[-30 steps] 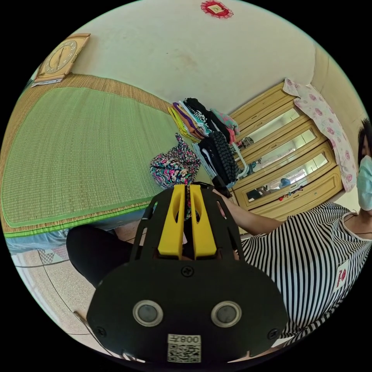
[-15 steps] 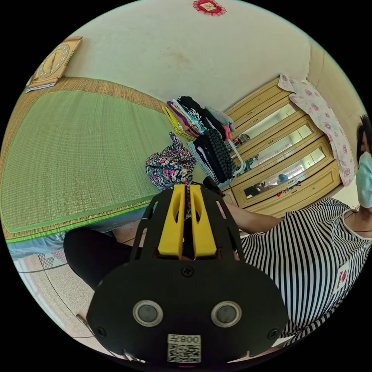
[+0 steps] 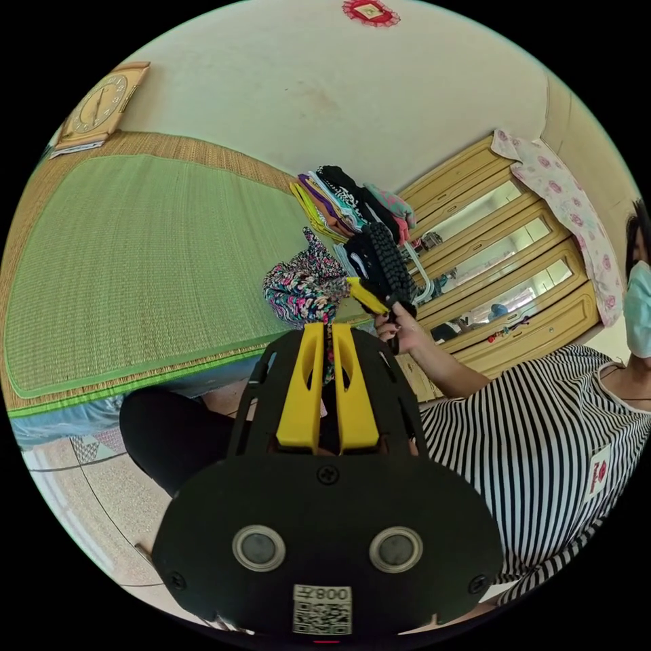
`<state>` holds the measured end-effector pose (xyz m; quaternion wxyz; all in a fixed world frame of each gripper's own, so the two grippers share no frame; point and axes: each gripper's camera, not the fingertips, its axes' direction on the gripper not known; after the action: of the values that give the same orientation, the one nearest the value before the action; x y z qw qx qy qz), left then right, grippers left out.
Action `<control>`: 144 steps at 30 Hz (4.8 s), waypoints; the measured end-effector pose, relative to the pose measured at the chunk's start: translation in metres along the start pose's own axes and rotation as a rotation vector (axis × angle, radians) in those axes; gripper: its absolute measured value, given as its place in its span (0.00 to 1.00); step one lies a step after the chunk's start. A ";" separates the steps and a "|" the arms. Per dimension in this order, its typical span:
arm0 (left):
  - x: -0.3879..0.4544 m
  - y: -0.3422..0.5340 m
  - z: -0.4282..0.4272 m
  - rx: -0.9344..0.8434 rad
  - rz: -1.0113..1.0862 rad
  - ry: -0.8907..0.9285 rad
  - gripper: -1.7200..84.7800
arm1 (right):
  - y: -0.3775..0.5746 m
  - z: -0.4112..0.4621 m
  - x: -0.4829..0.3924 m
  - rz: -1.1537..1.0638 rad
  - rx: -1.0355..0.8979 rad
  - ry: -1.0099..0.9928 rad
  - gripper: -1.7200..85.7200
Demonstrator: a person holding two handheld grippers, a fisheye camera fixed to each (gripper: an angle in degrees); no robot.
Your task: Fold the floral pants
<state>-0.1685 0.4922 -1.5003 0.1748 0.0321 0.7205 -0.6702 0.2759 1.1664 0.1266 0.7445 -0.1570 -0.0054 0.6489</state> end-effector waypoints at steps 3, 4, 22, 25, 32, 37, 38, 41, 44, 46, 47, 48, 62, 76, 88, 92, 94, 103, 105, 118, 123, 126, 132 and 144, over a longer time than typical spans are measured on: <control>-0.005 -0.003 -0.005 -0.003 0.034 0.047 0.04 | -0.007 -0.023 -0.056 -0.136 0.077 -0.063 0.02; -0.005 -0.005 -0.006 -0.002 0.048 0.063 0.05 | -0.010 -0.030 -0.082 -0.202 0.098 -0.078 0.02; -0.056 -0.078 -0.133 0.495 0.337 0.266 0.04 | -0.066 0.139 -0.477 -1.050 -0.007 0.017 0.02; -0.101 -0.081 -0.162 0.579 0.219 0.122 0.04 | -0.098 0.251 -0.506 -1.063 -0.188 0.129 0.02; -0.269 -0.075 -0.151 0.337 -0.369 -0.230 0.05 | -0.143 0.498 -0.410 -0.833 -0.648 0.728 0.02; -0.314 -0.049 -0.132 0.274 -0.530 -0.234 0.06 | -0.164 0.477 -0.350 -0.707 -0.694 0.652 0.02; -0.318 -0.046 -0.130 0.282 -0.547 -0.234 0.06 | -0.168 0.454 -0.338 -0.684 -0.672 0.634 0.02; -0.320 -0.046 -0.117 0.345 -0.531 -0.130 0.06 | -0.165 0.385 -0.305 -0.606 -0.618 0.641 0.03; -0.314 -0.065 -0.088 0.267 -0.466 -0.082 0.07 | -0.147 0.313 -0.282 -0.513 -0.530 0.705 0.04; -0.309 -0.081 -0.067 0.211 -0.415 -0.055 0.07 | -0.131 0.275 -0.272 -0.442 -0.470 0.743 0.06; -0.307 -0.093 -0.053 0.173 -0.380 -0.035 0.07 | -0.119 0.255 -0.265 -0.400 -0.445 0.757 0.07; -0.304 -0.106 -0.039 0.142 -0.354 -0.019 0.07 | -0.113 0.247 -0.263 -0.387 -0.436 0.773 0.07; -0.265 -0.223 0.102 -0.065 -0.220 0.073 0.09 | -0.047 0.283 -0.270 -0.598 -0.548 0.933 0.11; -0.277 -0.283 0.180 -0.307 -0.266 -0.158 0.04 | -0.051 0.350 -0.253 -0.785 -0.717 1.156 0.03; -0.281 -0.300 0.192 -0.301 -0.237 -0.128 0.03 | -0.083 0.170 -0.279 -0.530 -0.320 0.771 0.02; -0.275 -0.311 0.191 -0.233 -0.206 -0.030 0.05 | -0.082 0.163 -0.283 -0.581 -0.339 0.803 0.02; -0.273 -0.318 0.190 -0.180 -0.209 0.023 0.07 | -0.078 0.171 -0.277 -0.604 -0.385 0.847 0.03; -0.316 -0.340 0.209 -0.005 -0.457 0.238 0.12 | -0.053 0.166 -0.248 -0.571 -0.424 0.918 0.08; -0.328 -0.340 0.208 0.040 -0.523 0.245 0.12 | -0.048 0.174 -0.255 -0.636 -0.428 0.927 0.08; -0.358 -0.341 0.191 0.050 -0.621 0.162 0.09 | -0.041 0.288 -0.190 -0.795 -0.671 1.089 0.06; -0.364 -0.342 0.181 0.051 -0.613 0.154 0.04 | -0.049 0.261 -0.188 -0.756 -0.648 1.013 0.03; -0.363 -0.341 0.172 0.075 -0.595 0.184 0.03 | -0.056 0.225 -0.198 -0.721 -0.572 0.901 0.03; -0.358 -0.340 0.148 0.159 -0.561 0.271 0.02 | -0.071 0.135 -0.210 -0.603 -0.369 0.714 0.03; -0.351 -0.375 0.084 0.363 -0.447 0.354 0.02 | -0.034 -0.078 -0.195 -0.362 0.055 0.783 0.03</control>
<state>0.0722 0.4387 -1.0424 -0.1129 0.0201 0.5978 -0.7934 0.2942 0.9565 0.0983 0.7961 -0.3681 0.2671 0.3992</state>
